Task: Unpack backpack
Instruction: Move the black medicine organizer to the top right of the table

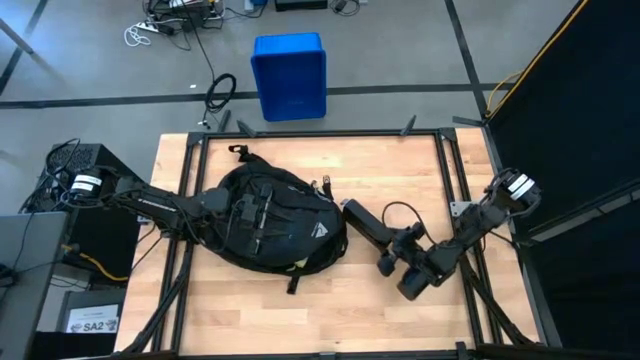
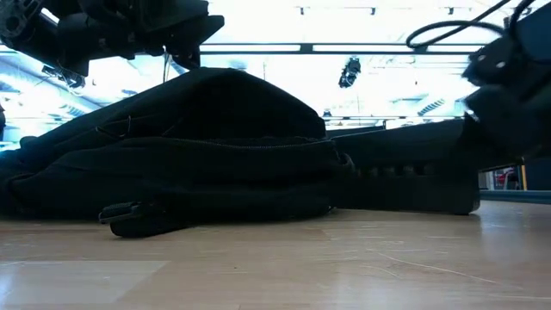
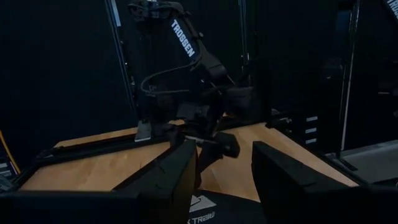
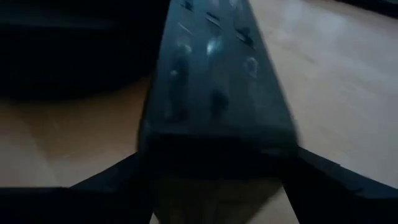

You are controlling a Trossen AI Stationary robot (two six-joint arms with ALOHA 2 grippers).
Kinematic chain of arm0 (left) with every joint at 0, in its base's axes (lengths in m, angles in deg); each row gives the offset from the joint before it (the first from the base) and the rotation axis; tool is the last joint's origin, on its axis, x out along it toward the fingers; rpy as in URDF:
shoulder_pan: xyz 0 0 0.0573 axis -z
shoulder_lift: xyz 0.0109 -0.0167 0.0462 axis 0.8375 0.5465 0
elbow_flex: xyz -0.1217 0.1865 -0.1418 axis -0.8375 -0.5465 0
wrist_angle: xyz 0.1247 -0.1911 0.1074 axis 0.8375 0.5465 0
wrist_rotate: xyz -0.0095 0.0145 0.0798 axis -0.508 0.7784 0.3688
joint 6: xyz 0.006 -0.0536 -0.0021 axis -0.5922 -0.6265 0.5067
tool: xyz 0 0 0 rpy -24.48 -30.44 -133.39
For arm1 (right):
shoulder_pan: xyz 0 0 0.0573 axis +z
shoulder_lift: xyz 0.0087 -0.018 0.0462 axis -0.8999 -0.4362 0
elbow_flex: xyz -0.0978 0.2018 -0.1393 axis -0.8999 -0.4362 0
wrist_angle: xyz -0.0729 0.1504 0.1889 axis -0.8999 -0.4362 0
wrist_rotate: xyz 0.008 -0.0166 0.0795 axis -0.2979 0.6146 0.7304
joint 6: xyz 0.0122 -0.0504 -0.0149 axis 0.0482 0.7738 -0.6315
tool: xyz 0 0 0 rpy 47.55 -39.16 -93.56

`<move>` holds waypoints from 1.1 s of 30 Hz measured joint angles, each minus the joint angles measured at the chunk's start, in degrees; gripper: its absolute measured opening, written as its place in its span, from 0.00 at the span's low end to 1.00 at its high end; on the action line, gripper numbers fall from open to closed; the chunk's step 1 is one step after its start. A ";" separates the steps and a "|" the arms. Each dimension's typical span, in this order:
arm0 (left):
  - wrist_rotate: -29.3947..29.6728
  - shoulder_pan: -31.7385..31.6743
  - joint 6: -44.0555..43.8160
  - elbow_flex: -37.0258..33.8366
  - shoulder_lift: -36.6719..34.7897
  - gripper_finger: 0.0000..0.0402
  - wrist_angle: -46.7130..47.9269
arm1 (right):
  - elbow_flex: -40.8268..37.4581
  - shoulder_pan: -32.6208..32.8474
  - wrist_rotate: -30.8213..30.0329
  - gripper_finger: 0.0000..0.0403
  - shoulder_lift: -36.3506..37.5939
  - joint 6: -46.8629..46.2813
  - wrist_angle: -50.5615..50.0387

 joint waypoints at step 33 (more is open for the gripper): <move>0.55 0.00 -0.61 0.02 0.02 0.32 0.74 | -0.05 -21.08 7.67 0.37 -0.07 -18.41 -26.52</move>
